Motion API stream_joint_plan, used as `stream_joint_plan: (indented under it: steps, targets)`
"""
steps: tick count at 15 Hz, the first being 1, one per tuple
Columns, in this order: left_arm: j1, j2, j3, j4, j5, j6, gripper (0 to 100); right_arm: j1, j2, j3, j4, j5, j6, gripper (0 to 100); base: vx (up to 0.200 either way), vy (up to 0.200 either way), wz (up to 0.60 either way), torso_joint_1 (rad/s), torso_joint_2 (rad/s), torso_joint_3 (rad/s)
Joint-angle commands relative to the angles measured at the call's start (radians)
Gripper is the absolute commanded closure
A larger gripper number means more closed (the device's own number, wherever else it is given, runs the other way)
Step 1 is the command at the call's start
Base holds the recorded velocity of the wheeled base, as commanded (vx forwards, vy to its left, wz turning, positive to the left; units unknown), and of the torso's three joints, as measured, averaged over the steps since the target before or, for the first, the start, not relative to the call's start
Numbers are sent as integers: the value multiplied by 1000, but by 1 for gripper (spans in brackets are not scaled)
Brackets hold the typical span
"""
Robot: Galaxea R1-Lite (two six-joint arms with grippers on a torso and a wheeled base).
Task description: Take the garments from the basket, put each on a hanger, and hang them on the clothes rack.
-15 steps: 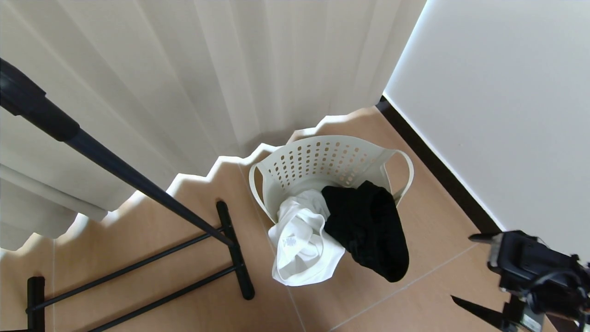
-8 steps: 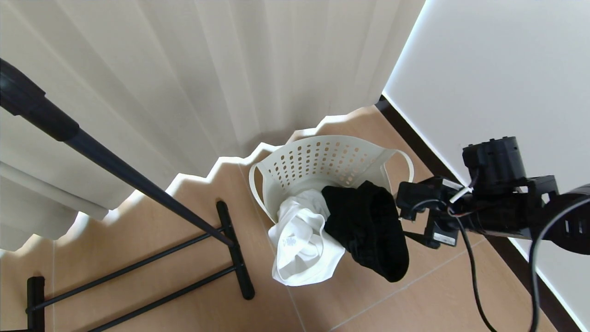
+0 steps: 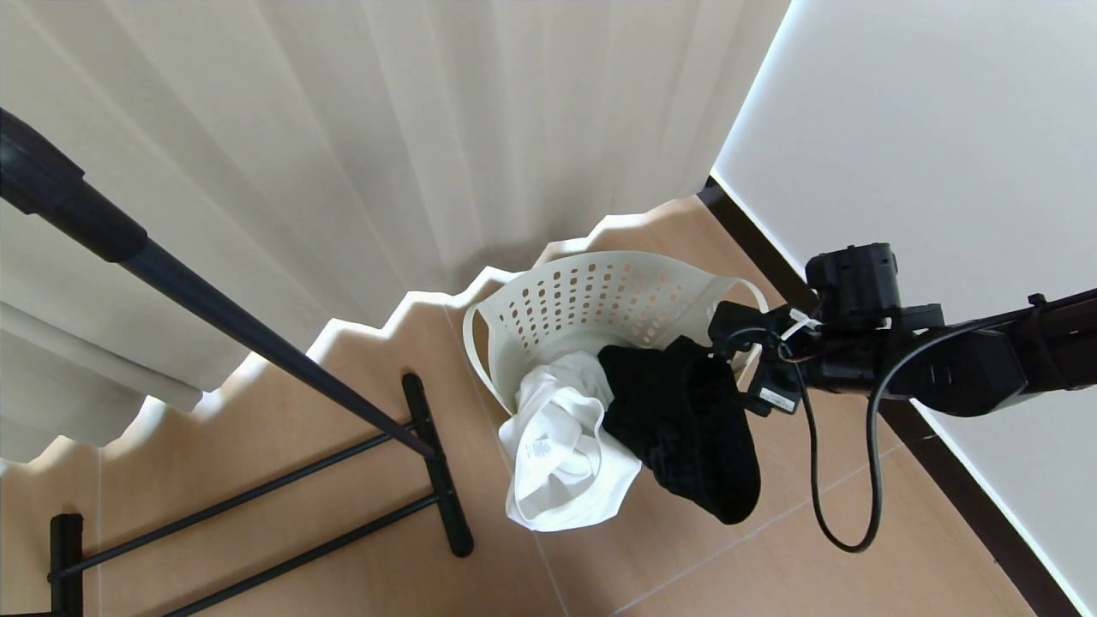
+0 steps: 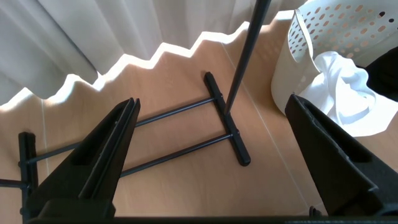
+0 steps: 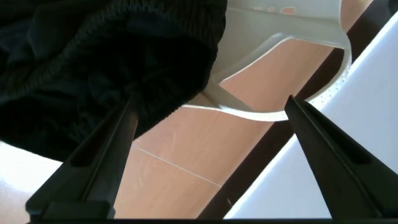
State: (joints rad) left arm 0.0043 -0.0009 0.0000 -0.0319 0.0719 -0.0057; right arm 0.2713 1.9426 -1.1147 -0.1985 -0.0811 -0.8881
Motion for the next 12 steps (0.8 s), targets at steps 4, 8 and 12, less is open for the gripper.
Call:
stream_joint_plan:
  steps: [4,8,12]
  targets:
    - [0,1,0,0,2,-2,0,3,102,-86,-13,1,63,0,0,0,0,0,0,0]
    - [0,1,0,0,0,-2,0,3,182,-117,-148,3,89,0,0,0,0,0,0,0]
    - [0,1,0,0,0,0,0,3,216,-149,-170,3,124,0,0,0,0,0,0,0]
